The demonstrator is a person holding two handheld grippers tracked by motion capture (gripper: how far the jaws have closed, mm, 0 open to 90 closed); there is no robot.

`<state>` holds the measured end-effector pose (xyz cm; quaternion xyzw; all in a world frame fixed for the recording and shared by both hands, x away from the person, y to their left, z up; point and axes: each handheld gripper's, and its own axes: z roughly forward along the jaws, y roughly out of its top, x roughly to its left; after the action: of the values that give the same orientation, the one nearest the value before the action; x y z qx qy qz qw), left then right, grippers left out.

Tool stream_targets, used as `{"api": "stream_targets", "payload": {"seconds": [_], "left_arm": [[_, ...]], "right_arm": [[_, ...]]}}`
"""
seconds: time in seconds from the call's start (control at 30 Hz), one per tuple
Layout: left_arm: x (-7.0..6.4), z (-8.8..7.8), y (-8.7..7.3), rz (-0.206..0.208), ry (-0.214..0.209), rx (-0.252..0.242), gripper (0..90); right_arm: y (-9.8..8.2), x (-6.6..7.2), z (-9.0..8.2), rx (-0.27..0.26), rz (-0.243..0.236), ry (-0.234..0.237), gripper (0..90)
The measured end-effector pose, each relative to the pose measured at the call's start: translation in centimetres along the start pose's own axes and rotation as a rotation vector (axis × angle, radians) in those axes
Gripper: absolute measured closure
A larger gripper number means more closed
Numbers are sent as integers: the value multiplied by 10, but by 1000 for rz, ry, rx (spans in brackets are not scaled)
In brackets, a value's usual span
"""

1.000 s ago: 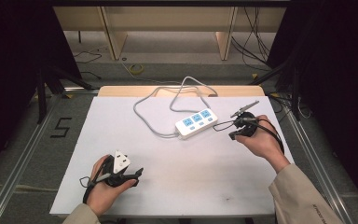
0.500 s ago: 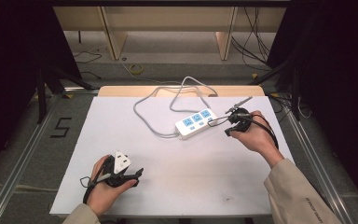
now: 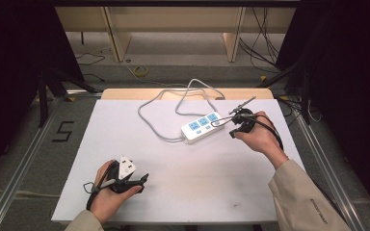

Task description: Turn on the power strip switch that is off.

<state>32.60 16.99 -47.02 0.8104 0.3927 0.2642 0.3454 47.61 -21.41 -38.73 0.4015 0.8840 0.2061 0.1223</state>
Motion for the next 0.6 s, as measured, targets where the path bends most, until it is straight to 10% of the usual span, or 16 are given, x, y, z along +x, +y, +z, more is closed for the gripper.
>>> {"api": "stream_targets", "payload": {"seconds": [0.6], "left_arm": [[0, 0, 0, 5, 1, 0, 269]], "right_arm": [[14, -5, 10, 13, 5, -3, 900]]}}
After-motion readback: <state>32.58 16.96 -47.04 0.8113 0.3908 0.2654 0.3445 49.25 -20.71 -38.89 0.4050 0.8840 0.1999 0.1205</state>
